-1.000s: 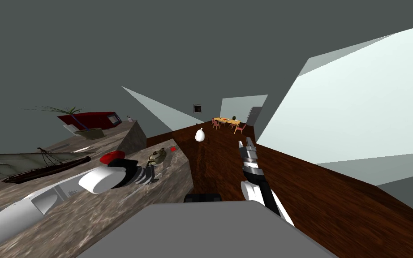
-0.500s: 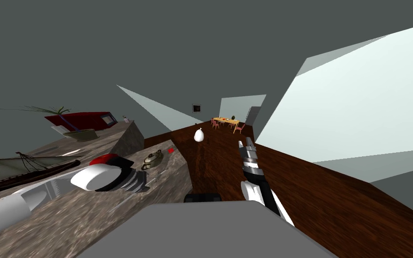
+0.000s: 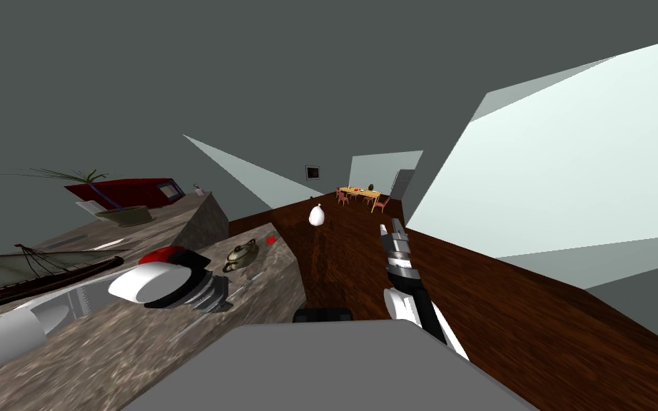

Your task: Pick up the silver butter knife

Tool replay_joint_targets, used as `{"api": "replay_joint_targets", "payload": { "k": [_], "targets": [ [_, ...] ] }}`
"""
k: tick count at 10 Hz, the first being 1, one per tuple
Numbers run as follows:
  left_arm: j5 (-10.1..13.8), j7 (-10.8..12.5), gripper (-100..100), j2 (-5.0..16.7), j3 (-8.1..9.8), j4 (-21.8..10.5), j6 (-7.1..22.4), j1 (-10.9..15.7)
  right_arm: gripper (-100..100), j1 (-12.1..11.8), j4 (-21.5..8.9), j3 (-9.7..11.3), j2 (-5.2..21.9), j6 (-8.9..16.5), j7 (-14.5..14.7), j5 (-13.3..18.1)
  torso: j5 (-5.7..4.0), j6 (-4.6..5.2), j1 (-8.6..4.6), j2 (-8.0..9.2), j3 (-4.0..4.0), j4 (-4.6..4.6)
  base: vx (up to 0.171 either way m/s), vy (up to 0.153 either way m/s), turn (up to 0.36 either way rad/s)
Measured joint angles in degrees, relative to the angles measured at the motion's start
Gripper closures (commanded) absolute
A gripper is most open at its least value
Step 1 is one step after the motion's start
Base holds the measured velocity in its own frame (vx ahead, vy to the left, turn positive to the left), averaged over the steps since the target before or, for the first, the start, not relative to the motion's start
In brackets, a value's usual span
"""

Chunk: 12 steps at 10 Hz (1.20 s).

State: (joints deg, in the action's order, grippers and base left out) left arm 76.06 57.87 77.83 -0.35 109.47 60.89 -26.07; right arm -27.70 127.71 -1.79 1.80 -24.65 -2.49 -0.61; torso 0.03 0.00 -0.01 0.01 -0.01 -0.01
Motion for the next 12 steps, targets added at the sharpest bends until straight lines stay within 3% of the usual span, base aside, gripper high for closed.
{"api": "replay_joint_targets", "payload": {
  "k": [1,2,6,8,9,10,12],
  "targets": [
    [-0.75,-0.84,-100,-1.09,-0.52,-1.02,-0.53,-0.16,0,0.0,0.0,0.0,0.0,0.0,0.0,0.0,-0.01,0.0,-0.04,-0.04,-0.02,-0.01,0.01,-0.012,-0.008],
    [-0.83,-1.03,100,-1.2,-0.58,-1.13,-0.65,-0.17,0,0.0,0.0,0.0,0.0,0.0,0.0,0.0,-0.02,-0.01,-0.02,-0.01,-0.01,0.0,0.0,0.0,0.0],
    [-0.82,-1.01,100,-1.19,-0.57,-1.12,-0.64,-0.17,0,0.0,0.0,0.0,0.0,0.0,0.0,0.0,-0.01,-0.01,0.03,0.03,0.02,0.01,0.0,0.0,0.0],
    [-0.82,-1.01,-100,-1.19,-0.57,-1.12,-0.64,-0.17,0,0.0,0.0,0.0,0.0,0.0,0.0,0.0,-0.01,-0.01,0.03,0.04,0.02,0.01,0.0,0.0,0.0],
    [-0.82,-1.01,0,-1.19,-0.57,-1.12,-0.64,-0.17,0,0.0,0.0,0.0,0.0,0.0,0.0,0.0,-0.01,-0.01,0.03,0.04,0.02,0.01,0.0,0.0,0.0],
    [-0.82,-1.01,-100,-1.19,-0.57,-1.12,-0.64,-0.17,0,0.0,0.0,0.0,0.0,0.0,0.0,0.0,-0.01,-0.01,0.03,0.04,0.02,0.01,0.014,-0.011,-0.064],
    [-2.12,-2.2,-100,-3.13,-1.49,-2.91,-1.44,-0.24,0,0.0,0.0,0.0,0.0,0.0,0.0,0.0,-0.01,-0.01,-0.03,-0.04,-0.02,-0.01,0.023,-0.025,-0.046]
  ]
}}
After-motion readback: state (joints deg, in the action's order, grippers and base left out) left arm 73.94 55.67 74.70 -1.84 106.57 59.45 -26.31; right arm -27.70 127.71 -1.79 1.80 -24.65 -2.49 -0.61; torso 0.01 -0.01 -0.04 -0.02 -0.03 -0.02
